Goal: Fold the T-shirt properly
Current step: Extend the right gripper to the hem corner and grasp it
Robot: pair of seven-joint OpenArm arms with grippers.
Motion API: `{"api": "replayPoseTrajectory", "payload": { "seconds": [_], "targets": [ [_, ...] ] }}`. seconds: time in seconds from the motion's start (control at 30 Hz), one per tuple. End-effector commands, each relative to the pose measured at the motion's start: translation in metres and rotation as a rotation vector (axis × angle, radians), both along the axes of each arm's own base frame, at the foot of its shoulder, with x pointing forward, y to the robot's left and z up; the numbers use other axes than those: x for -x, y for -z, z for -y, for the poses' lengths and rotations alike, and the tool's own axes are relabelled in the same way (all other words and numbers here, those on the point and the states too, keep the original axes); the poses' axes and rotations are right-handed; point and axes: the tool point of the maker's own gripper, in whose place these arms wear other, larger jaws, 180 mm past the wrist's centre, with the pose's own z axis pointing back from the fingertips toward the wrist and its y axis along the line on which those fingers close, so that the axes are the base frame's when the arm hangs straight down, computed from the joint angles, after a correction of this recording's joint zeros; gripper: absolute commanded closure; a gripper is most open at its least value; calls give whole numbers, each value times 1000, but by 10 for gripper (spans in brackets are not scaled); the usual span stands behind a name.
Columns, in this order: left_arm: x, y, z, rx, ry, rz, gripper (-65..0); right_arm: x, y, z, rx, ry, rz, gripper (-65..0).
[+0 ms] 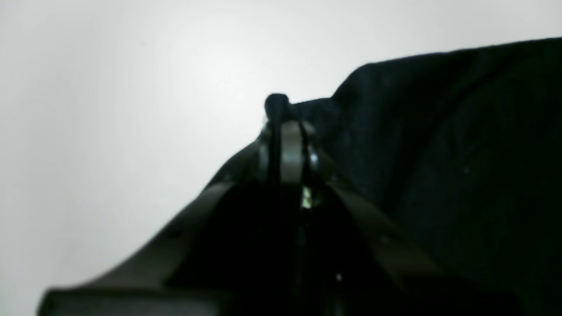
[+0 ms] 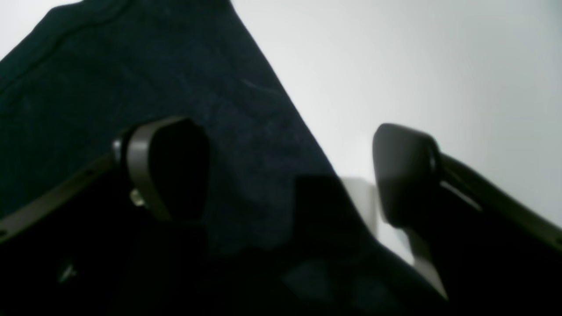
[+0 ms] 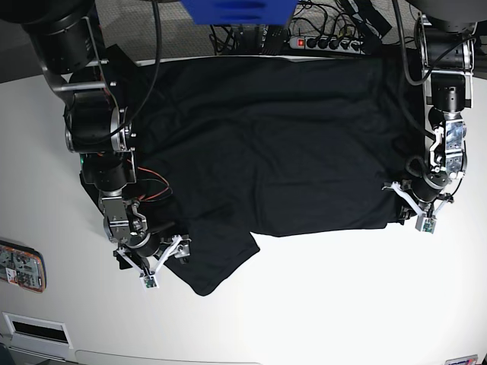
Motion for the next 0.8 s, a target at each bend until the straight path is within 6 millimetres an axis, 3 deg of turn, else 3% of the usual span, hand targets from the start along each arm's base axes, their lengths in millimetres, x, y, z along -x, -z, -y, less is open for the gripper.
{"api": "replayPoseTrajectory", "payload": {
  "seconds": [0.0,0.1,0.17,0.37,0.53,0.77],
  "targets": [
    [25,25,-1,-51,43,-151,0,-4,-5,-12,28,-41,-15,-592],
    [25,25,-1,-51,43,-151,0,-10,-14,-32,9,-65,13,-529],
    [26,26,-1,-51,43,-153,0,3,0,-39,0,-73,-16,-466],
    [26,26,-1,-52,41,-154,0,28,26,-41,-8,-71,-69,-231],
    [27,26,-1,-52,41,-156,0,30,28,-41,-11,-69,-74,-14],
    [25,25,-1,-51,41,-150,0,30,28,-41,-13,-65,-73,0]
  ]
}}
